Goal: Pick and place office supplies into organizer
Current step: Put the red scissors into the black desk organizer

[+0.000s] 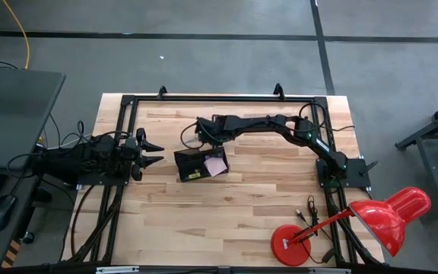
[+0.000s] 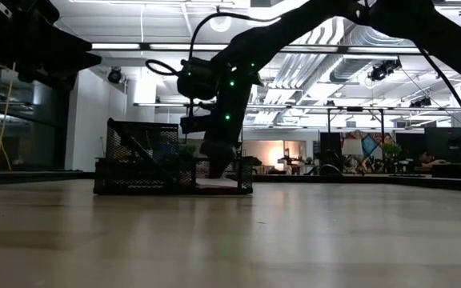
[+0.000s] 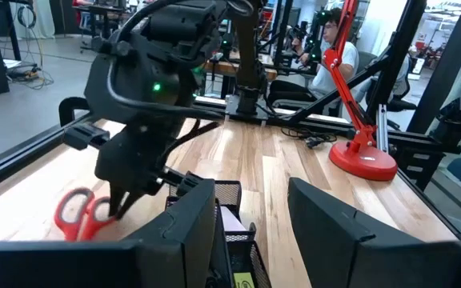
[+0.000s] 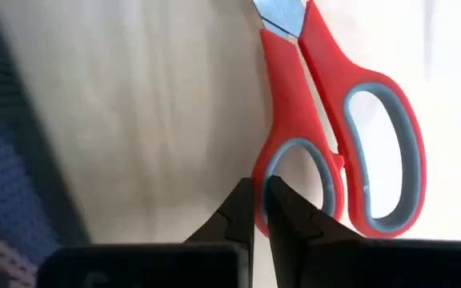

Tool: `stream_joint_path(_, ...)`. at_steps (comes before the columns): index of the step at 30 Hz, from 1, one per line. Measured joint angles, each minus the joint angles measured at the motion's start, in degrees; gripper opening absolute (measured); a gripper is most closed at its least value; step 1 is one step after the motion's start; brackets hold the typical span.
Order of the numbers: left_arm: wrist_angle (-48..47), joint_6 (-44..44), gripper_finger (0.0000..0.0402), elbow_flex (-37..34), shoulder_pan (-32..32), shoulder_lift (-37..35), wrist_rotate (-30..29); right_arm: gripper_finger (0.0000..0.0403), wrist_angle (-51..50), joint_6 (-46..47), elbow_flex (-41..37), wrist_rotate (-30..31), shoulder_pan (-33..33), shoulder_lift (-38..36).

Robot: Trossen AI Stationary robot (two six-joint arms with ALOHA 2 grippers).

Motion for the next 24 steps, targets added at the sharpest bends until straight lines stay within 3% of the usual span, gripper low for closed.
stream_joint_path(8,0.0,-0.1,0.0145,0.0,0.0,0.0,0.0,0.0005,-0.6,-4.3,0.0,13.6,3.0,-1.1)
stream_joint_path(14,-0.2,-0.1,0.0145,0.0,0.0,0.0,0.2,0.0003,-5.7,-4.9,5.1,22.1,5.5,-1.3)
stream_joint_path(24,-0.4,0.0,0.0145,0.0,0.0,0.0,0.2,0.0002,-15.5,-4.9,16.8,29.6,8.6,-1.4)
